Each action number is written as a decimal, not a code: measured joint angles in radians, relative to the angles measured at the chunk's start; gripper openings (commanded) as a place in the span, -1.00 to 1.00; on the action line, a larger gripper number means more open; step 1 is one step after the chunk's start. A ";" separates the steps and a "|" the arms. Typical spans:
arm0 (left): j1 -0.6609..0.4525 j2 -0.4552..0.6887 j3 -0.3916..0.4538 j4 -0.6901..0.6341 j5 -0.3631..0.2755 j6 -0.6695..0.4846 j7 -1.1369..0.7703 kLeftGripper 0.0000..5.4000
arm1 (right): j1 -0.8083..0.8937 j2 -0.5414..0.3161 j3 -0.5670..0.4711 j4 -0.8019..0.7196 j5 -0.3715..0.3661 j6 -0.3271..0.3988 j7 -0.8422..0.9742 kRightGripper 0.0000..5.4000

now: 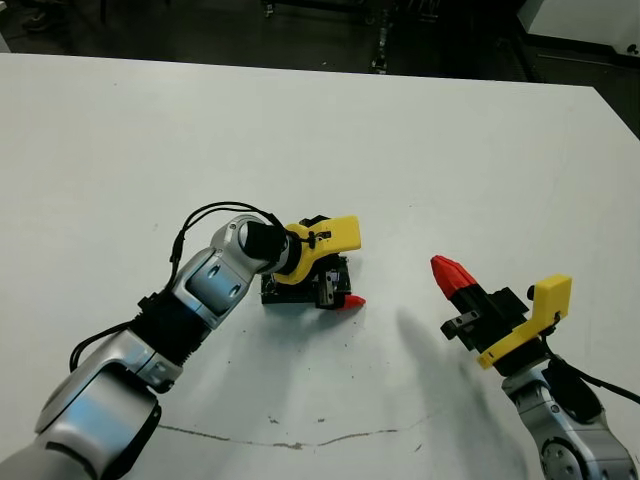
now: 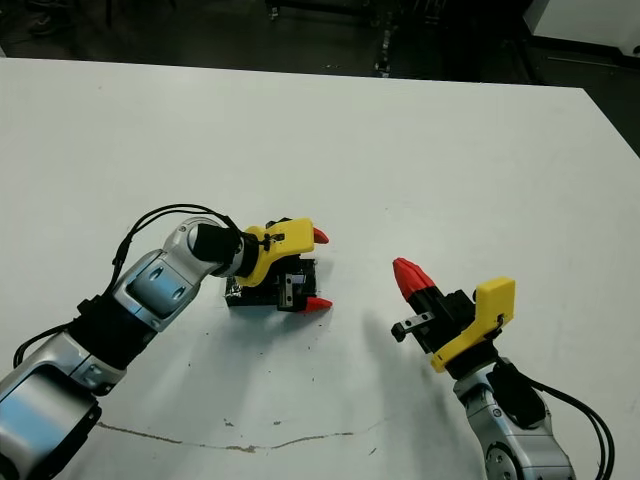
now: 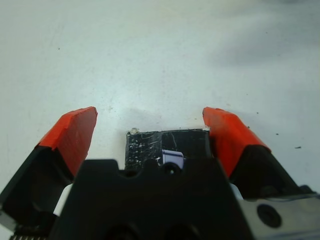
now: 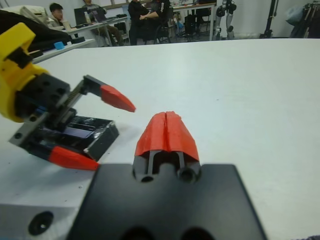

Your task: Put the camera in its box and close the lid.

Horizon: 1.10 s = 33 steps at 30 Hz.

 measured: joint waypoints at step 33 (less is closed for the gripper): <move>0.551 -0.079 0.621 -0.559 -0.496 -0.039 0.445 0.69 | -0.011 0.022 0.011 0.003 -0.002 -0.003 -0.019 -1.00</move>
